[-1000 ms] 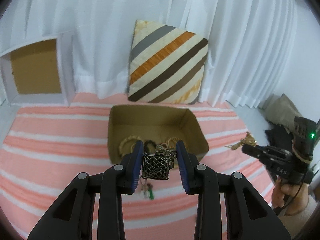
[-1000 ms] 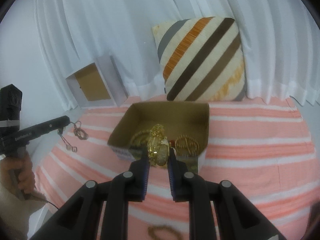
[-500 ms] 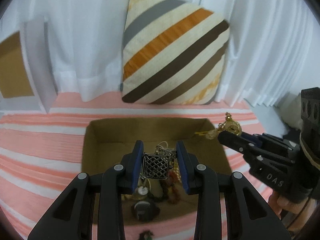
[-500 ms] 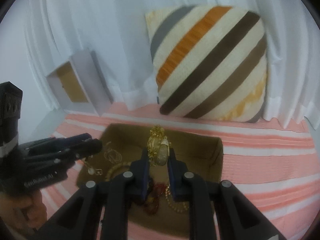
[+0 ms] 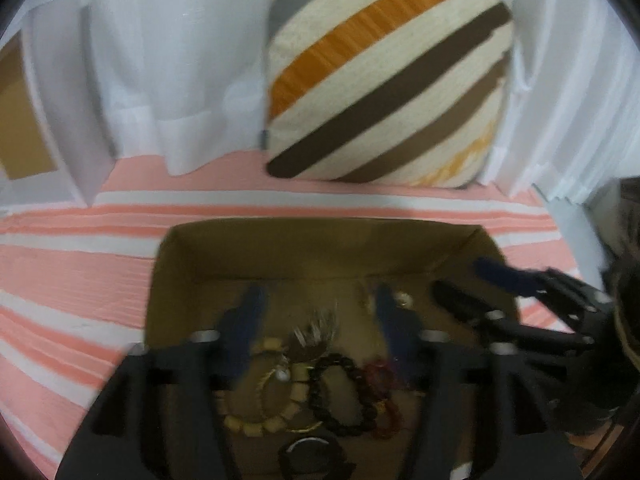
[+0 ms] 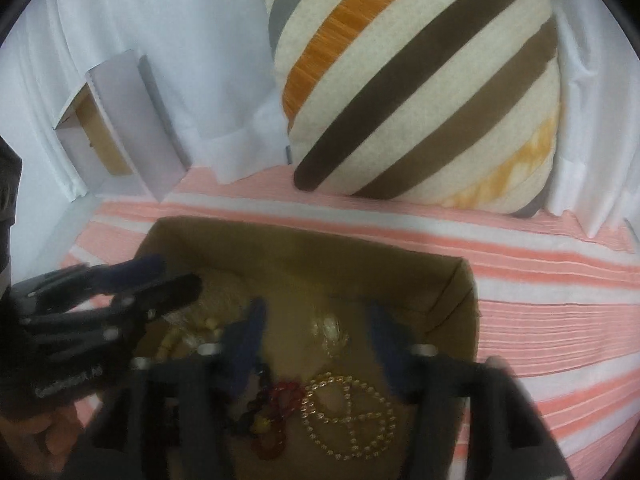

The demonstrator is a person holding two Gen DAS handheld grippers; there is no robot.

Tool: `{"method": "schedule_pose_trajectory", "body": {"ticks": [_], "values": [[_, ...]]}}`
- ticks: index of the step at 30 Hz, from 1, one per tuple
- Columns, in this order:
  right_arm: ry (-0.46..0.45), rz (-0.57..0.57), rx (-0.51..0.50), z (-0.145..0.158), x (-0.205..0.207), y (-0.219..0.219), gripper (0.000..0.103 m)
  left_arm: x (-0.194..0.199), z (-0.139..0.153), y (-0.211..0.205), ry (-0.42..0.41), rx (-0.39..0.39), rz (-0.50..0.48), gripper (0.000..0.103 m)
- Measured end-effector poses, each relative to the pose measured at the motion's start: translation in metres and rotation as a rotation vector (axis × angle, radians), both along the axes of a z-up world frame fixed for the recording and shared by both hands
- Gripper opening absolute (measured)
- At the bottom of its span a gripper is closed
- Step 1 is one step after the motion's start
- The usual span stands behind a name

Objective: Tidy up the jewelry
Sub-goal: 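Withdraw both tools from the box toward the remaining jewelry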

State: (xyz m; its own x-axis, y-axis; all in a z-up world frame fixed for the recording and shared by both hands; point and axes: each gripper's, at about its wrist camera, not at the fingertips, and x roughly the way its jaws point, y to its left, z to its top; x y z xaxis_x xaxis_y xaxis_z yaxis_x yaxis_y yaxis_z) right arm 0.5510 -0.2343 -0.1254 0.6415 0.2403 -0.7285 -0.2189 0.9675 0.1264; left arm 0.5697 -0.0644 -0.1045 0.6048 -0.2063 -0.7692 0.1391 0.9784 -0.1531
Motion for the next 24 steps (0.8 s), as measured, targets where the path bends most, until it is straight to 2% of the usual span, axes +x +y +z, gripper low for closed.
{"method": "schedule_pose_trajectory", "body": {"ticks": [1,2,16,24], "values": [[-0.002,-0.003,0.011,0.000,-0.001,-0.003,0.056,-0.001,0.001,0.002,-0.008,-0.003,0.009,0.091],[-0.004,-0.012,0.022,0.000,-0.003,-0.007,0.056,-0.004,0.004,0.006,-0.029,-0.008,0.023,0.092],[-0.065,-0.029,0.018,-0.001,-0.042,-0.013,0.056,-0.041,0.015,0.016,-0.086,0.006,0.025,0.092],[-0.142,-0.012,0.004,0.002,-0.099,-0.014,0.056,-0.103,0.002,0.021,-0.094,0.024,0.004,0.092]]}}
